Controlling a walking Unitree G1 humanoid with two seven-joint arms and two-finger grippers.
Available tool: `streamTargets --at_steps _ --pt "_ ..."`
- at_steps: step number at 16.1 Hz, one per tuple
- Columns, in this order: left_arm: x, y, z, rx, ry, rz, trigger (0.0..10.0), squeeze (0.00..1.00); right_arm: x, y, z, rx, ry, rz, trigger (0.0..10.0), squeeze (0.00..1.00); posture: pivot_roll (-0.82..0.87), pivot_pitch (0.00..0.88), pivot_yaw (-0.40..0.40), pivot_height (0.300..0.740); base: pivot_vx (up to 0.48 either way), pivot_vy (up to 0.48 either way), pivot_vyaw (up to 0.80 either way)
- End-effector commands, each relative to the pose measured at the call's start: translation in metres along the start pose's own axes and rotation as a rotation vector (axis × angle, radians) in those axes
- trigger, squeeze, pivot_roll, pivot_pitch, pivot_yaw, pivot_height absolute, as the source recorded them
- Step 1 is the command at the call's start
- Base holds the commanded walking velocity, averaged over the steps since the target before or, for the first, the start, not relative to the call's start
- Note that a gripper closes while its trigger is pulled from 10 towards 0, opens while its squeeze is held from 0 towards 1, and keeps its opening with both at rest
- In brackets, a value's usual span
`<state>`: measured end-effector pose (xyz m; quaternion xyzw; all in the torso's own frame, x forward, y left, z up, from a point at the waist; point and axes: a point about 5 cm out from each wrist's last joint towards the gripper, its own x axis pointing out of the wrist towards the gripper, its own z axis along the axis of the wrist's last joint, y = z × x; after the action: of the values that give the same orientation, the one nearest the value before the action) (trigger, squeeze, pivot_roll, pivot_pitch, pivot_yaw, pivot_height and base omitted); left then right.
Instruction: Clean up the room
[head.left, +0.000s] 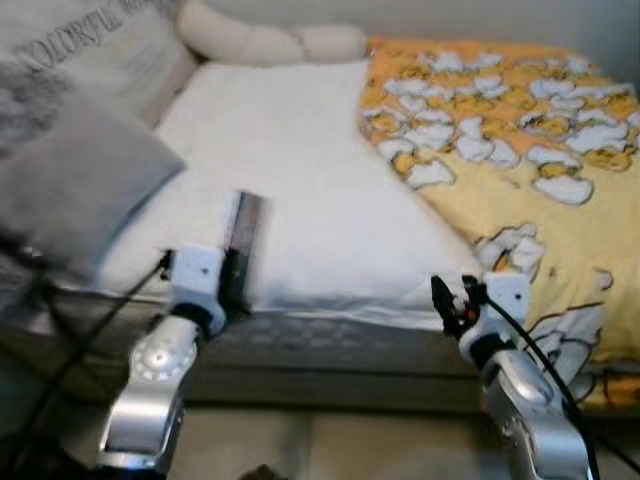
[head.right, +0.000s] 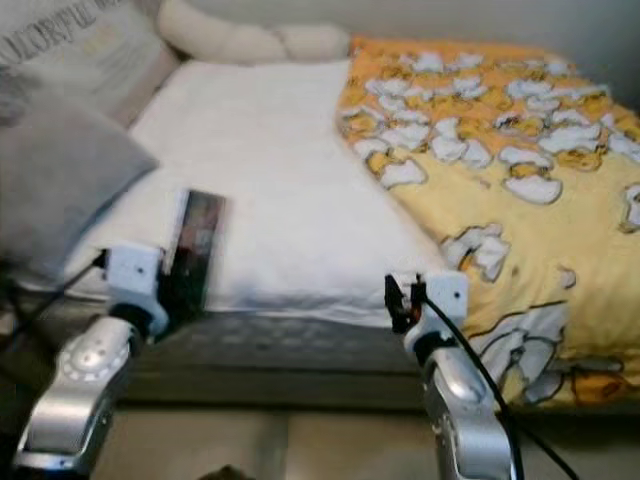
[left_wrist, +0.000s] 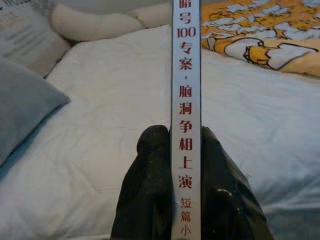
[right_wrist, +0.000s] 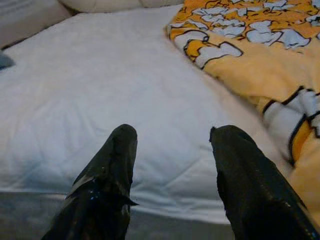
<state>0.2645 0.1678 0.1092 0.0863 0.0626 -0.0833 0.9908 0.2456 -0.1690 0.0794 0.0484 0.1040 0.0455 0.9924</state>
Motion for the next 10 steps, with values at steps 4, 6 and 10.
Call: streamTargets --at_steps 4,6,10 --pt "-0.001 0.008 0.011 0.021 -0.044 0.028 10.0 0.0 0.002 0.009 0.004 0.009 -0.019 0.044 10.0 0.0 -0.02 0.0 0.007 0.74 0.0 0.426 0.0" --pt "-0.002 0.007 0.012 0.009 -0.049 0.026 10.0 0.0 0.003 0.011 0.004 0.013 -0.017 0.059 10.0 0.0 -0.02 0.0 0.001 0.74 0.0 0.212 0.0" --pt "-0.003 0.005 0.015 0.001 -0.058 -0.024 10.0 0.0 0.006 0.018 0.005 0.044 -0.011 0.11 10.0 0.0 -0.01 0.0 -0.004 0.74 0.0 0.0 0.0"
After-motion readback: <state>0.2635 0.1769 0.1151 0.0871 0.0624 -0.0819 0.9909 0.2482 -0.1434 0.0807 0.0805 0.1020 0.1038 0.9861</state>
